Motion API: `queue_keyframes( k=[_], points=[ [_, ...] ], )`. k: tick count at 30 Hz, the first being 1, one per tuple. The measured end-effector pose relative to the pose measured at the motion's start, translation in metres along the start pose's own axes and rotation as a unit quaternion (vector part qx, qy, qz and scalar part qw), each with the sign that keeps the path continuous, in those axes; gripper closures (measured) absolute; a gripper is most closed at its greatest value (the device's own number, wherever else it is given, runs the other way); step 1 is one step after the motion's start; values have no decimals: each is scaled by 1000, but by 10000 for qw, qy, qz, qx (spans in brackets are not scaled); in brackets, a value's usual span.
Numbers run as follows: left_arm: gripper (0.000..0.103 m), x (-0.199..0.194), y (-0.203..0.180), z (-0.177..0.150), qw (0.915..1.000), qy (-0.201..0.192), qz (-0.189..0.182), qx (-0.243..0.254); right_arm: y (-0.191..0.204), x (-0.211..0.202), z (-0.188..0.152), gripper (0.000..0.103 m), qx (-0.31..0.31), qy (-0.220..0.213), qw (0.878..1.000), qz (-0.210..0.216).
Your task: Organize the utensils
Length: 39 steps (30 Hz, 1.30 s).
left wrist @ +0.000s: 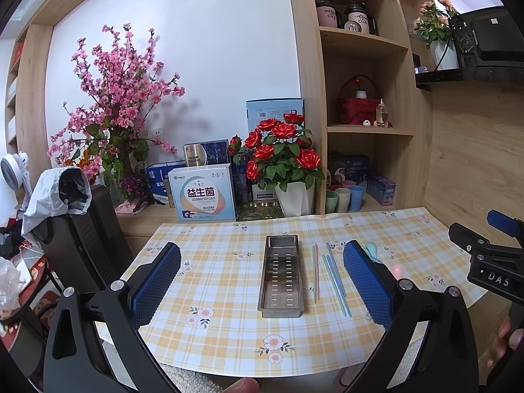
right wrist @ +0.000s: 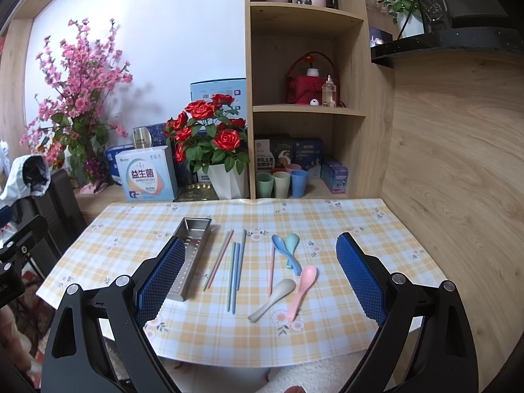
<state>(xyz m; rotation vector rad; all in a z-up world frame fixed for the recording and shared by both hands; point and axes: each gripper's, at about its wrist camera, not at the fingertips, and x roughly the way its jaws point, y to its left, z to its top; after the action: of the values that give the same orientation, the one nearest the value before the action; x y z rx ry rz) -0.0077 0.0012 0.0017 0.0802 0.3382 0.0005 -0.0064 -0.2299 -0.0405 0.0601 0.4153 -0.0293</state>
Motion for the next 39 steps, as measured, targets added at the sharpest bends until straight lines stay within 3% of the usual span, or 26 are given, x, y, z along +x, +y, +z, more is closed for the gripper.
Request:
queue_keyframes(
  k=[30,35,39],
  points=[
    [6,15,9,1,9999,90,88,-67,-7,9,1,13,107,58,9999,42],
    [6,39,15,16,10000,34,16,81,-19,33,22,13,57,12,9998,170],
    [6,73,24,24,9996,221,-163,-56,-27,71,32,13,108,172,9993,300]
  ],
)
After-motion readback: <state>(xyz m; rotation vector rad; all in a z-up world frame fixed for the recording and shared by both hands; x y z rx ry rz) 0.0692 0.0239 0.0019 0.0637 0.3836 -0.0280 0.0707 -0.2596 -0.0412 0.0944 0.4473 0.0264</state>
